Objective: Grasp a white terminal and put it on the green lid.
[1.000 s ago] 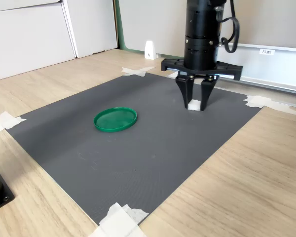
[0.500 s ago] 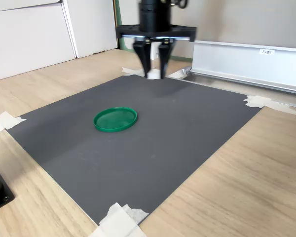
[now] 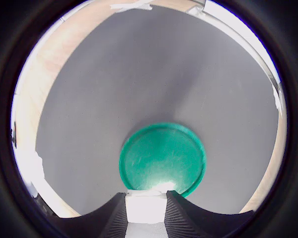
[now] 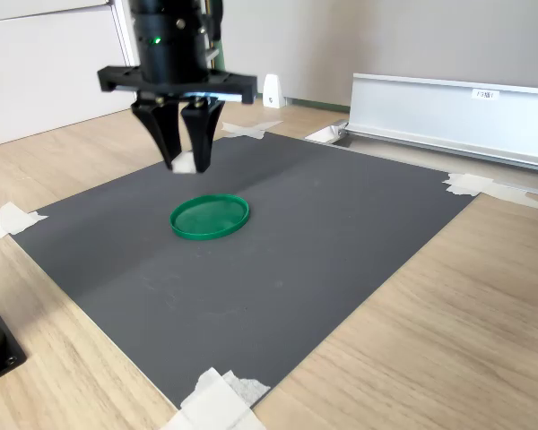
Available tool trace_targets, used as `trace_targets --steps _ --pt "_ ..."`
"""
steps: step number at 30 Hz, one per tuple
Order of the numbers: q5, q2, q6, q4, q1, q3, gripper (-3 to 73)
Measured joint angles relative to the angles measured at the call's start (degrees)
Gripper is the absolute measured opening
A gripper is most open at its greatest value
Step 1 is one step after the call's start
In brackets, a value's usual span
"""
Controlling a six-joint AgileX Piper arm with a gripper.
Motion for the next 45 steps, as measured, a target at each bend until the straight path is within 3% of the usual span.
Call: trace_targets --steps 10,28,31,39,45 --pt "-8.12 3.27 0.0 -1.4 0.0 2.54 28.6" --pt "-12.07 6.55 -1.03 -0.15 0.0 2.57 29.3" --pt "-12.13 6.55 -1.03 -0.15 0.0 2.57 32.4" --pt "-12.13 6.55 -0.02 -0.15 0.0 2.57 50.9" --pt "-12.61 4.49 2.91 0.11 0.0 2.57 54.4"
